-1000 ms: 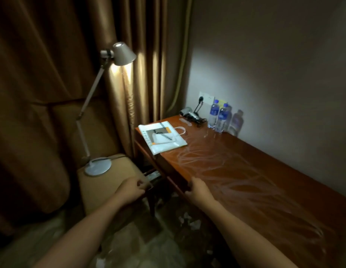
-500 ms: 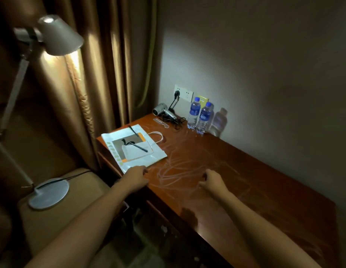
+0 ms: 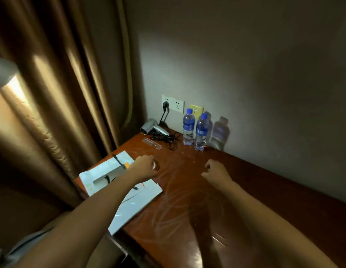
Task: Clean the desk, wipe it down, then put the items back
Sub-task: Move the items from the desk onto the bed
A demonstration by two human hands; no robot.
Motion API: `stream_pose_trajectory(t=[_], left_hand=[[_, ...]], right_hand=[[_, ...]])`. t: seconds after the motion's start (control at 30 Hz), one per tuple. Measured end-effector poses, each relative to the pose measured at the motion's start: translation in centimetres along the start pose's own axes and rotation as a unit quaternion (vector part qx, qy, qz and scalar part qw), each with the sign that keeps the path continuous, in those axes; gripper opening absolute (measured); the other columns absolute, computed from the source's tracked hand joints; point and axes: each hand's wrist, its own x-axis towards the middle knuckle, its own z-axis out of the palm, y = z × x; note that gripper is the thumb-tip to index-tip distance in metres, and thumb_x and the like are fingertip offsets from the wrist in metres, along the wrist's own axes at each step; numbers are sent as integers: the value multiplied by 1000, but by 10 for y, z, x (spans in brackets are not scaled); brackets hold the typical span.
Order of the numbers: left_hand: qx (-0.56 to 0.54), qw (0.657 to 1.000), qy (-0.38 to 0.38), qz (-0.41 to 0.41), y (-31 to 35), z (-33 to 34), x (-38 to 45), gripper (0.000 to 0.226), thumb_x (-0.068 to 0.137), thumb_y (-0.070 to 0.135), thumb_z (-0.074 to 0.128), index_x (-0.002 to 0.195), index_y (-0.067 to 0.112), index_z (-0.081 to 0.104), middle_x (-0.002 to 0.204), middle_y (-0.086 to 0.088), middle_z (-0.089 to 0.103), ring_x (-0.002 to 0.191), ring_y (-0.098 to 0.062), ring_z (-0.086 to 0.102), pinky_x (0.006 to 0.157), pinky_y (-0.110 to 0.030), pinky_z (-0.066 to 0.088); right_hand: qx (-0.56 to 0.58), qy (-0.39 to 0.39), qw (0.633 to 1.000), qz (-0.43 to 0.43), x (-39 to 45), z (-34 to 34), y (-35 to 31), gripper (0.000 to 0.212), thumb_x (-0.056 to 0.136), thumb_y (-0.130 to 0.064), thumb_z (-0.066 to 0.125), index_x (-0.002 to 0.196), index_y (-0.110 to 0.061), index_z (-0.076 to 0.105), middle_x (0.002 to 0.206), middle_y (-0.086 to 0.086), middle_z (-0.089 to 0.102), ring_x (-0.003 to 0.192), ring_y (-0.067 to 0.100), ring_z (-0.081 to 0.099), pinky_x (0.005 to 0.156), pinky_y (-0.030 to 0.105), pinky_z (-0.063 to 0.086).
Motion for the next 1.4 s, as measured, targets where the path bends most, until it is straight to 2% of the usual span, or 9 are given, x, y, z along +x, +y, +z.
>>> stream_pose_trajectory(t=[0.4,0.7,0.8,0.93,1.03,1.13,1.23,1.33,1.4], left_hand=[[13,996,-72,56,34,-5,148,39,78,34,61,111,15,54,108,-9,58,99,-26,57,80,-37,50],[-47,993,-96,57,40,13,249,66,88,23,61,144,11,28,142,-13,36,129,-29,37,108,-38,33],[-137,984,-115,17,17,21,293,86,78,30,74,146,12,23,143,-15,35,128,-29,41,105,-37,39],[-230,963,-138,-19,0,32,343,108,69,26,82,150,13,12,147,-16,28,132,-30,37,105,-41,40],[-298,943,-150,9,-1,51,372,95,69,14,82,145,10,24,131,-8,46,121,-24,47,99,-39,45],[-374,913,-159,34,0,74,388,77,70,7,79,135,15,37,109,7,57,109,-18,58,93,-34,49],[-434,887,-157,18,-2,90,397,71,73,4,76,131,22,40,110,9,59,103,-11,60,92,-33,50],[-461,868,-181,32,0,103,407,77,72,-3,75,134,20,37,114,-3,60,92,-9,66,79,-29,56],[-483,854,-189,39,3,107,411,71,74,-8,71,130,19,37,107,-4,60,79,-1,67,65,-17,55]], right_hand=[[-32,11,999,7,97,-43,3,30,91,-17,58,119,-10,50,119,8,53,103,21,54,84,30,45],[65,47,995,66,182,-43,1,24,90,-18,61,111,-13,51,85,-7,52,67,4,53,53,16,41],[121,68,989,59,222,-34,-10,20,88,-16,65,89,-20,45,73,-6,48,63,2,51,57,13,43],[267,80,960,43,263,-15,-11,19,81,-3,70,87,-11,55,75,4,61,65,3,62,66,32,50],[348,118,927,78,278,7,-1,29,72,1,75,91,-9,56,79,16,65,71,26,66,64,37,54],[405,117,895,146,287,26,6,20,78,-7,74,86,-7,56,71,8,65,61,20,64,54,30,52],[379,115,904,162,295,38,9,26,82,-3,69,79,-22,52,73,4,63,67,19,64,63,34,57],[394,124,900,138,297,45,13,28,78,-6,74,96,-20,57,84,17,66,75,34,65,69,55,55],[433,131,877,159,296,49,18,53,71,-7,78,116,-16,53,96,15,67,80,33,66,70,50,56]])
